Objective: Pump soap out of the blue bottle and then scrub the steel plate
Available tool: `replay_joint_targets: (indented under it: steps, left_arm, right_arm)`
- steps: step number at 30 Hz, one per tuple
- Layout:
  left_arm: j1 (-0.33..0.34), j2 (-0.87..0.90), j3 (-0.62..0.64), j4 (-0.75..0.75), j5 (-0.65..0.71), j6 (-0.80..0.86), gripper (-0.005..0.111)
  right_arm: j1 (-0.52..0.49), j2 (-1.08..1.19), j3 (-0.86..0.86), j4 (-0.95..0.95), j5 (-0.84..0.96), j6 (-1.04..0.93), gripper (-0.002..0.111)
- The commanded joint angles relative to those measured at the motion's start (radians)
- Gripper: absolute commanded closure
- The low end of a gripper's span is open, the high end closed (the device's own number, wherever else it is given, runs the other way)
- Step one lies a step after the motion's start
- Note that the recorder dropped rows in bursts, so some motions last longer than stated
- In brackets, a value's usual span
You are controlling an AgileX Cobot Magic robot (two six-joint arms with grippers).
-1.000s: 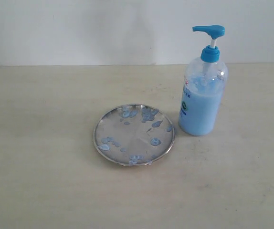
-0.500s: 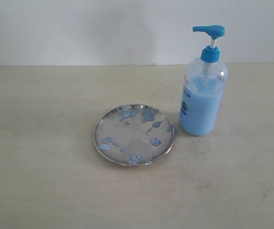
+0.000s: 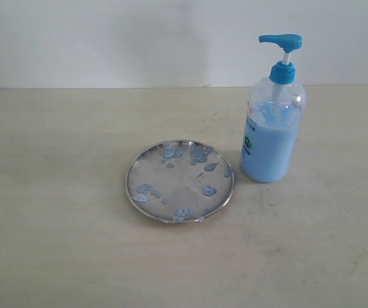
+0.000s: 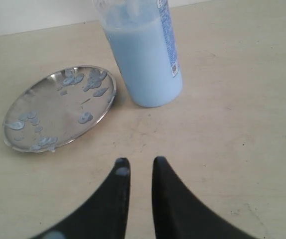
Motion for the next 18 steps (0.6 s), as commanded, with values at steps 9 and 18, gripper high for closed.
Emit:
replay_joint_targets:
  steps: [9, 18]
  left_arm:
    - [0.0, 0.0, 0.004, -0.004, -0.006, -0.014, 0.102]
    - [0.0, 0.0, 0.004, -0.004, -0.015, -0.014, 0.102]
  right_arm:
    - [-0.06, -0.342, 0.0, 0.003, -0.013, 0.004, 0.103]
    - [-0.171, -0.473, 0.0, 0.003, -0.136, 0.004, 0.103]
